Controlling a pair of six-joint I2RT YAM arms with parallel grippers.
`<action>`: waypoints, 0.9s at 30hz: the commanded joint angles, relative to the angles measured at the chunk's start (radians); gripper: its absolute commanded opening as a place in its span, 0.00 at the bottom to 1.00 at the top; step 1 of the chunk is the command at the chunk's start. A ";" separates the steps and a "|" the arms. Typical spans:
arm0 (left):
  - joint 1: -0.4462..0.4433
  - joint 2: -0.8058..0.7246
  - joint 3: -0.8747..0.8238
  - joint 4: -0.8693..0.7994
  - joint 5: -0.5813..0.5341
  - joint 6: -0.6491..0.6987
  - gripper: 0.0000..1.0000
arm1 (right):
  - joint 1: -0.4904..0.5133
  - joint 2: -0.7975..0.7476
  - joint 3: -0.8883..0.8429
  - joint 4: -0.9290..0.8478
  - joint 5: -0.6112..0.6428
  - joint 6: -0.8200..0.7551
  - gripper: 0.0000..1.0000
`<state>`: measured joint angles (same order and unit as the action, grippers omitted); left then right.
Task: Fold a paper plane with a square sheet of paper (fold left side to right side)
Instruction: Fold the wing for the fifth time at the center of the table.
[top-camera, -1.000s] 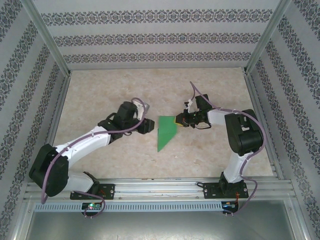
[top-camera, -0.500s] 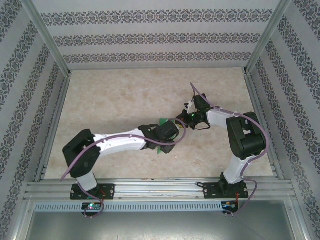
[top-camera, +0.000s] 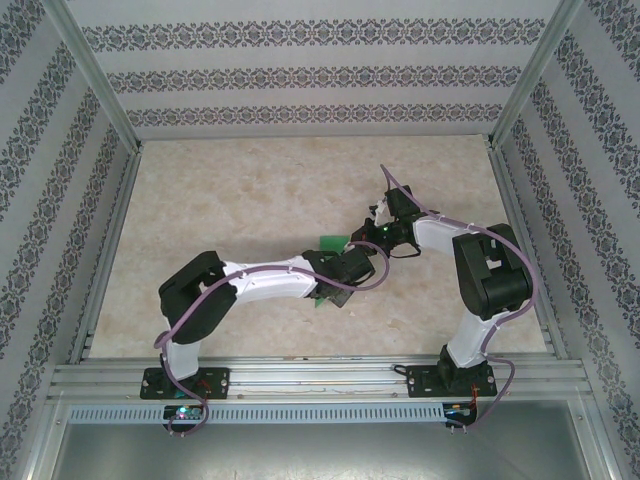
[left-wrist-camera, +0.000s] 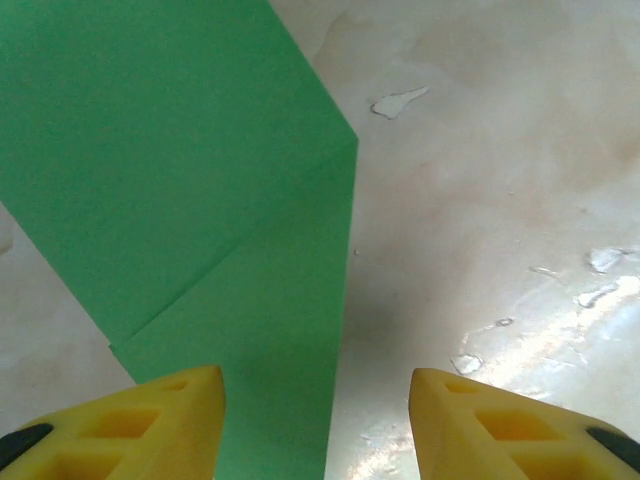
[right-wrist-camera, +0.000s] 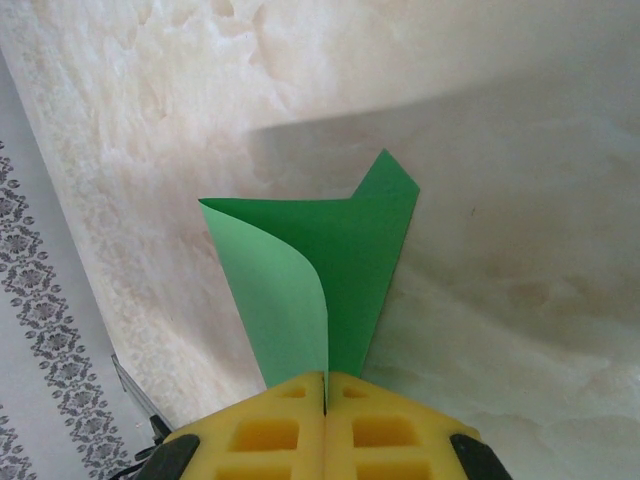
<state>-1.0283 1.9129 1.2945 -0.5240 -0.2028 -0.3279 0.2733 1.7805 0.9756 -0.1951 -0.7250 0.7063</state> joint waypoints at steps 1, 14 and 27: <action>-0.013 0.026 0.034 -0.065 -0.048 0.020 0.52 | 0.012 0.004 0.028 -0.023 0.007 0.010 0.00; -0.013 0.063 0.048 -0.080 -0.080 0.010 0.35 | 0.017 0.025 0.026 -0.026 0.025 0.010 0.00; -0.012 0.040 0.023 -0.075 -0.115 0.000 0.18 | 0.015 0.023 0.024 -0.039 0.042 0.006 0.01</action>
<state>-1.0283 1.9663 1.3182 -0.5625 -0.2905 -0.3214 0.2798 1.7962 0.9829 -0.2100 -0.6991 0.7090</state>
